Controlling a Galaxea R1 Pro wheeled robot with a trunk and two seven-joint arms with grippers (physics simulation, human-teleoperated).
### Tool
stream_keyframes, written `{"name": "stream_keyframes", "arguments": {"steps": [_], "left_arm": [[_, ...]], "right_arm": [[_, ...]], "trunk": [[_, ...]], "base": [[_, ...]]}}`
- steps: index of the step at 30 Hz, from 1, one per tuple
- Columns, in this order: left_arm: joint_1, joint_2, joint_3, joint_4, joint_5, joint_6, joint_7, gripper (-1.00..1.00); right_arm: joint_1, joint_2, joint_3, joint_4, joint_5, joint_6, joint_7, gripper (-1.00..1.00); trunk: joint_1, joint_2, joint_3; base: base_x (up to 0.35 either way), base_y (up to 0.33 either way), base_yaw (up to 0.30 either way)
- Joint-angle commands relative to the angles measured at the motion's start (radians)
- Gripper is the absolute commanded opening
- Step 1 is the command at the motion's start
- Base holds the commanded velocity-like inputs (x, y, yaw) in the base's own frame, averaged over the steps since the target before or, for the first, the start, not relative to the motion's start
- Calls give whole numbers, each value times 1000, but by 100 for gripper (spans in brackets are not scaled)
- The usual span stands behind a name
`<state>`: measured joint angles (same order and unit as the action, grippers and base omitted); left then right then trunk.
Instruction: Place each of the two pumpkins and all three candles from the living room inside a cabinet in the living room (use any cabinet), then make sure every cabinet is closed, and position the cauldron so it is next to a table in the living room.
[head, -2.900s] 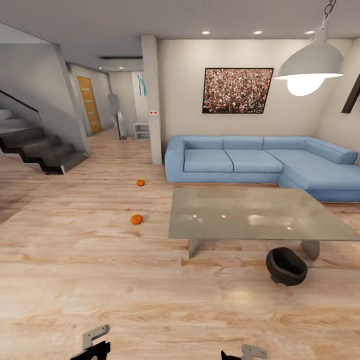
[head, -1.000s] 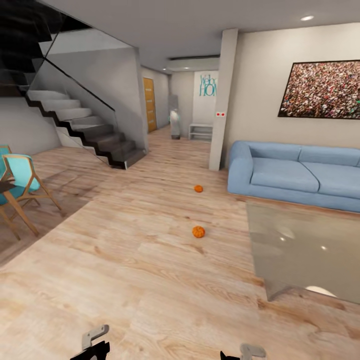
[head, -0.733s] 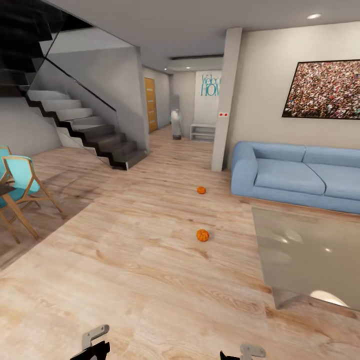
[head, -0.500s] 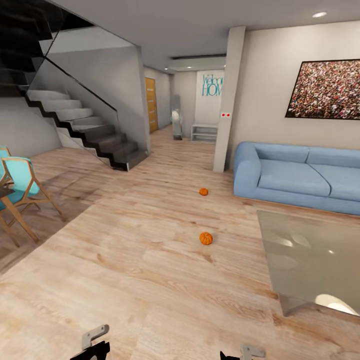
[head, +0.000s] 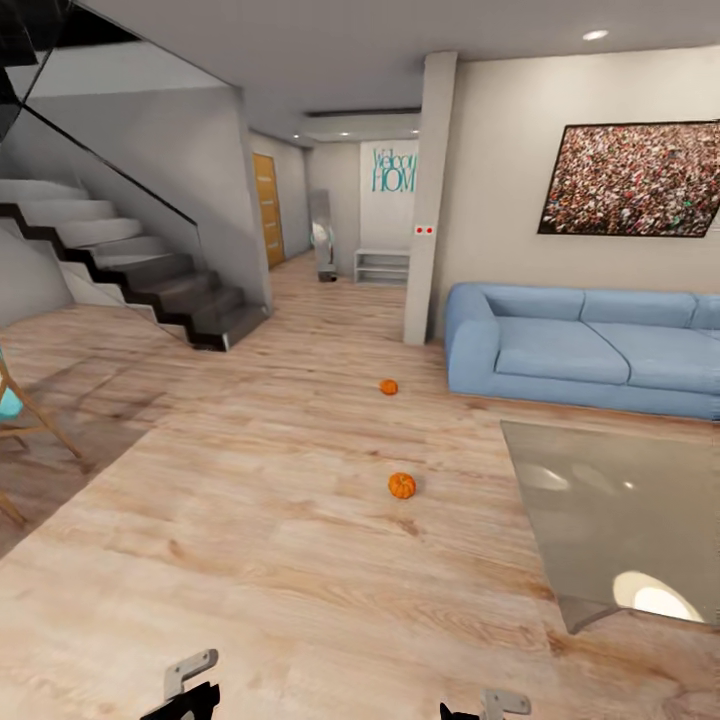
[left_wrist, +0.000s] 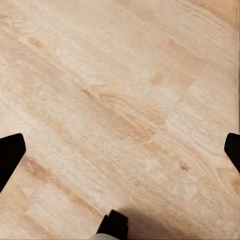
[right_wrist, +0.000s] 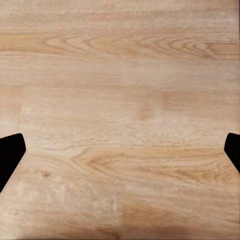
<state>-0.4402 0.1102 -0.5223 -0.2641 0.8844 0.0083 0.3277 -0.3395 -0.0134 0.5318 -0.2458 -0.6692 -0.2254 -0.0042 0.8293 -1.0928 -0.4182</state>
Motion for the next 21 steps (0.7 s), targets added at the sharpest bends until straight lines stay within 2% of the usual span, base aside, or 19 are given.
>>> {"name": "stream_keyframes", "arguments": {"steps": [1,11,21], "left_arm": [[0,1,-8,-3,7,1,7,100],[0,0,-9,-3,8,1,7,100],[0,0,-11,-3,7,1,7,100]], "right_arm": [[-1,-1,8,0,-10,-4,0,100],[-1,0,8,0,-10,-3,-1,100],[-1,-1,8,0,-10,-2,-4,100]], "trunk": [[0,-1,-1],[0,-1,-1],[0,-1,-1]], "base": [[204,231,-276],[204,232,-263],[204,232,-33]]}}
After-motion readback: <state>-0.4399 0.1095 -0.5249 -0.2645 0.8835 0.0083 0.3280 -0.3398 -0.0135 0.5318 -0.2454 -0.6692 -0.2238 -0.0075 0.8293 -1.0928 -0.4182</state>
